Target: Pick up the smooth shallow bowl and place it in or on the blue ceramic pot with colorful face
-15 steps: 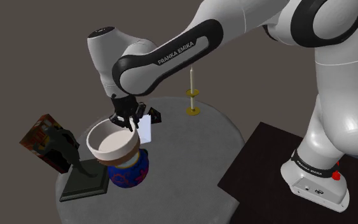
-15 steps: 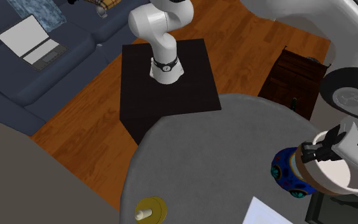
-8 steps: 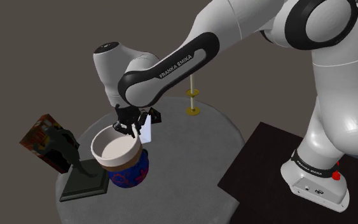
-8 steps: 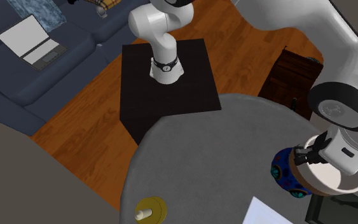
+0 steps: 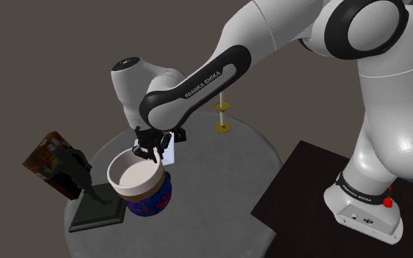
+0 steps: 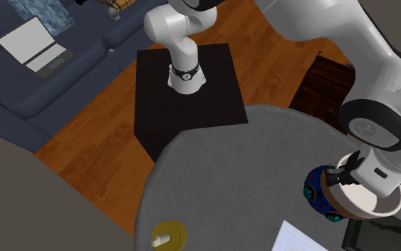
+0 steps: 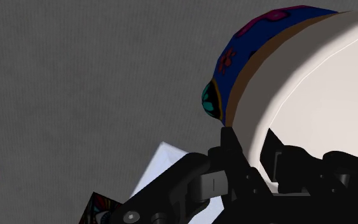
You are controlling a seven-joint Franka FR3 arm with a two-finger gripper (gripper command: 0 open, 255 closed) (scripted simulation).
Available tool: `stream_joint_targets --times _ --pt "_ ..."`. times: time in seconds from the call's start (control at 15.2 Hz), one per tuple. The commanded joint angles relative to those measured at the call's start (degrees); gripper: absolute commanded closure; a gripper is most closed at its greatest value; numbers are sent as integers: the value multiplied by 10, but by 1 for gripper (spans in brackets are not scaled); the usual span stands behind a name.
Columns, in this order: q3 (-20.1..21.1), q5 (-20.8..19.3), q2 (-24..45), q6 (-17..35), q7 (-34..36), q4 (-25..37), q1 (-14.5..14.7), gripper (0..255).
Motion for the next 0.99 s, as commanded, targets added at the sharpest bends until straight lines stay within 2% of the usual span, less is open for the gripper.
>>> stream_joint_targets --times 0.0,0.13,0.2,0.53,0.79,0.92 --pt "0 0 0 0 0 0 0 255" --pt "0 0 0 0 0 0 0 255" --pt "0 0 0 0 0 0 0 0" --pt "0 0 0 0 0 0 0 0" --pt "7 14 -29 -58 -9 31 -1 0" --pt "7 14 -29 -58 -9 30 -1 0"
